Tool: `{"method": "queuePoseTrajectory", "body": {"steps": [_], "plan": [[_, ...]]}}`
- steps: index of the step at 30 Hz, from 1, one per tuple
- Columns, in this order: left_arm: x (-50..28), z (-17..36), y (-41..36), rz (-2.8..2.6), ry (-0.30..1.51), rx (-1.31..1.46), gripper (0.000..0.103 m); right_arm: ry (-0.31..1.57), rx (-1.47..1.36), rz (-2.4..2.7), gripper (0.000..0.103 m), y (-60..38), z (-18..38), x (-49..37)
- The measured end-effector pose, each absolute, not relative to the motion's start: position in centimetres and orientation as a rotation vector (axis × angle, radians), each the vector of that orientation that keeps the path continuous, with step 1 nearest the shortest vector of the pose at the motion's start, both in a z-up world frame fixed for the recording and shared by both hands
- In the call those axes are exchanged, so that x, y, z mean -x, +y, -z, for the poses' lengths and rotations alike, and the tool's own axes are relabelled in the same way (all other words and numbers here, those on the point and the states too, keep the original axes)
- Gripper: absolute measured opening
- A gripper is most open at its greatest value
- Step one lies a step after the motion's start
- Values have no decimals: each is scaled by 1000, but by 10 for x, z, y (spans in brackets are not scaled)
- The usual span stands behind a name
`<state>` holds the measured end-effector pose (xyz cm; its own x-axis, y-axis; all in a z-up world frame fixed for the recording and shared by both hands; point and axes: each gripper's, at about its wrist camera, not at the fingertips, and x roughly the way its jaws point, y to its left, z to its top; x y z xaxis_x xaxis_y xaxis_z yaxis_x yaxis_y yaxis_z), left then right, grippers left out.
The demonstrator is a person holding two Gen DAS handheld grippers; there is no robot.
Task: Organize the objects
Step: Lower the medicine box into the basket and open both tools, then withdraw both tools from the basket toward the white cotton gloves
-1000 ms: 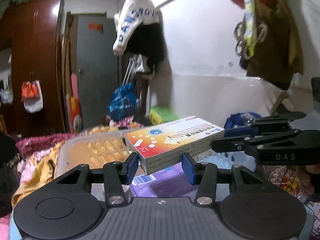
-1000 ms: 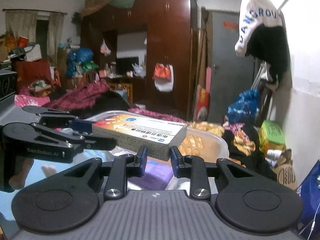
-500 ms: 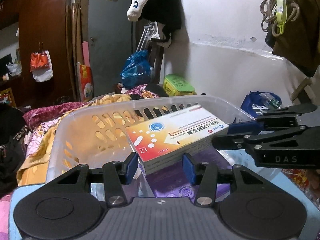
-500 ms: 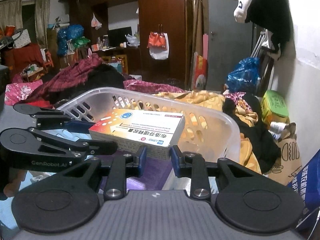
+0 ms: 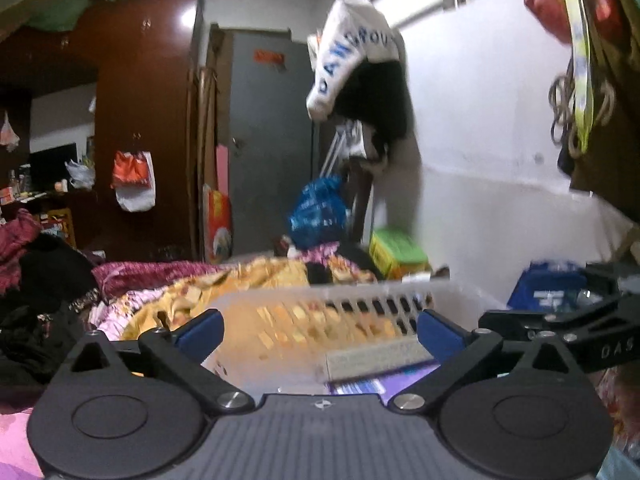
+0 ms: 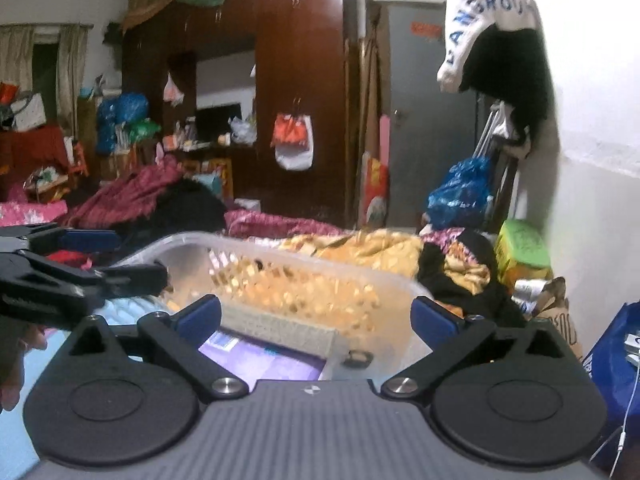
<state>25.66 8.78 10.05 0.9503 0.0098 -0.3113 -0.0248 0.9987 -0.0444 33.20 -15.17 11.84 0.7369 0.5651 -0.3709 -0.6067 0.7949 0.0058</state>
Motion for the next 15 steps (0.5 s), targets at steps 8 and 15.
{"method": "queuePoseTrajectory", "body": {"steps": [8, 15], "plan": [[-202, -132, 73, -66, 287, -49, 103, 285, 64, -645, 103, -170, -137, -291], [-148, -169, 55, -97, 259, -119, 103, 217, 50, -601, 103, -183, -155, -262]]}}
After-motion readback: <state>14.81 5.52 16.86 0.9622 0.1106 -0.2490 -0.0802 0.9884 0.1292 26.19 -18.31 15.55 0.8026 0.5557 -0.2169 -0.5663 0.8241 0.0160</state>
